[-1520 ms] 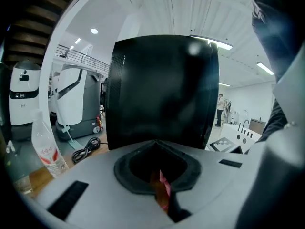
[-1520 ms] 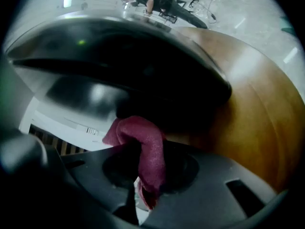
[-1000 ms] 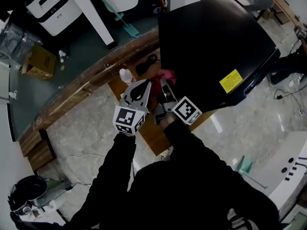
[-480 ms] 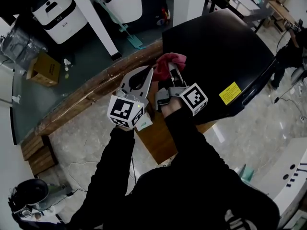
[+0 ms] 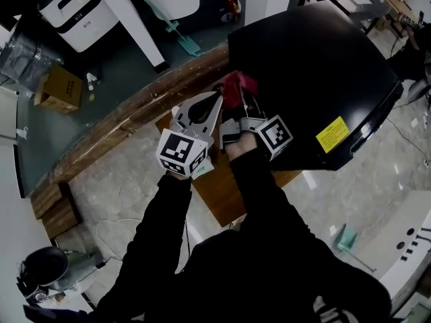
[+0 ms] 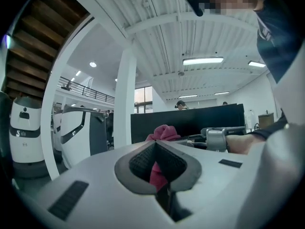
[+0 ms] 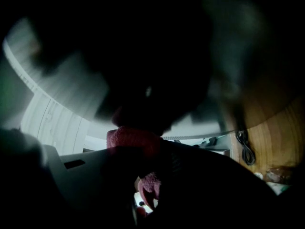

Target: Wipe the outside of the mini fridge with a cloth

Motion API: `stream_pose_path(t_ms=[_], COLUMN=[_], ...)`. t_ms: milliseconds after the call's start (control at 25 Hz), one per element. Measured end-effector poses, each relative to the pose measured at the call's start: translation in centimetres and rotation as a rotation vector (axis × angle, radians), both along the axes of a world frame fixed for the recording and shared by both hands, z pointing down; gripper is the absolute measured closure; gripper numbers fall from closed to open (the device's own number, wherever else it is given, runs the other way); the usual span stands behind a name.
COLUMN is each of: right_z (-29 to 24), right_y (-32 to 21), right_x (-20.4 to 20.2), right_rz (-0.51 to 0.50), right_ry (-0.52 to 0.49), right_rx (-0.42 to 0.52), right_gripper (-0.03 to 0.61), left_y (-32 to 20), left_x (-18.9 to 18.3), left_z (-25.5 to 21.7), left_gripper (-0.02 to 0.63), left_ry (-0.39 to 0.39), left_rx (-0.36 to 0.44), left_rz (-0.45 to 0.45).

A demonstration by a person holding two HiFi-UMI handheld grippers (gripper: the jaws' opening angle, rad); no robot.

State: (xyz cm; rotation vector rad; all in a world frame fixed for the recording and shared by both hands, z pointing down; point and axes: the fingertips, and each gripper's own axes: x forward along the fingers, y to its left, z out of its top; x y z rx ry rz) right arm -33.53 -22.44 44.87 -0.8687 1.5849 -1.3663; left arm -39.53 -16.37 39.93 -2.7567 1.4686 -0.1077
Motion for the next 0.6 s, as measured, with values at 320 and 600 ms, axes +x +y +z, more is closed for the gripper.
stream_pose_path(t_ms=[320, 600], right_z=[9.0, 16.4], right_y=[-0.4, -0.4], right_x=[-0.6, -0.4], right_rz=[0.013, 0.019], right_ry=[0.030, 0.071], right_rx=[-0.109, -0.181], right_gripper=[0.499, 0.497], left_y=[-1.1, -1.7], left_x=[0.1, 0.0], left_z=[8.3, 15.7], left_gripper=[0.607, 0.607], left_ry=[-0.026, -0.033], left_rx=[-0.115, -0.228], left_rz=[0.030, 0.037])
